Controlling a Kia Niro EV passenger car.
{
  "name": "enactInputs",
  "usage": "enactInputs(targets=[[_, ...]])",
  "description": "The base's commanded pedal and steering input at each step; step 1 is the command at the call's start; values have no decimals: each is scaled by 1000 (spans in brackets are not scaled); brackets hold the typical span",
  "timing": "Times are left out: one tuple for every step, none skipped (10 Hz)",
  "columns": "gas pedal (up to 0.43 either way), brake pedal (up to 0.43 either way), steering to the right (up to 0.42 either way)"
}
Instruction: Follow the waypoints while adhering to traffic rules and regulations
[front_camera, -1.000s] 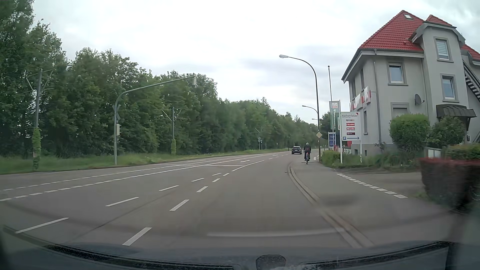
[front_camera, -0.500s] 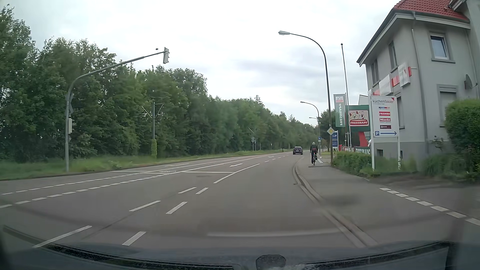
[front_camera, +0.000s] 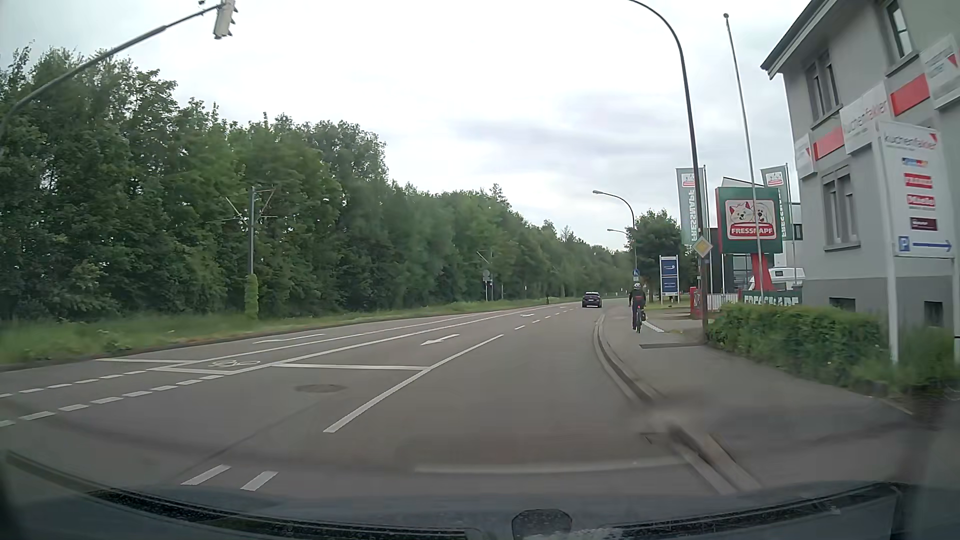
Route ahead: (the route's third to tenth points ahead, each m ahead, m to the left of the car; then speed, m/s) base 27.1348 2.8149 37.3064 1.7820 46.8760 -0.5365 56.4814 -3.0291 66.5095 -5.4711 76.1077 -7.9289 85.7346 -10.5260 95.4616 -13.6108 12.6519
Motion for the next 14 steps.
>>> enactInputs(targets=[[79,0,26],[79,0,28],[79,0,29],[79,0,29],[79,0,29],[79,0,30],[79,0,32],[79,0,32],[79,0,33],[79,0,33],[79,0,33],[79,0,33],[79,0,33],[79,0,33]])
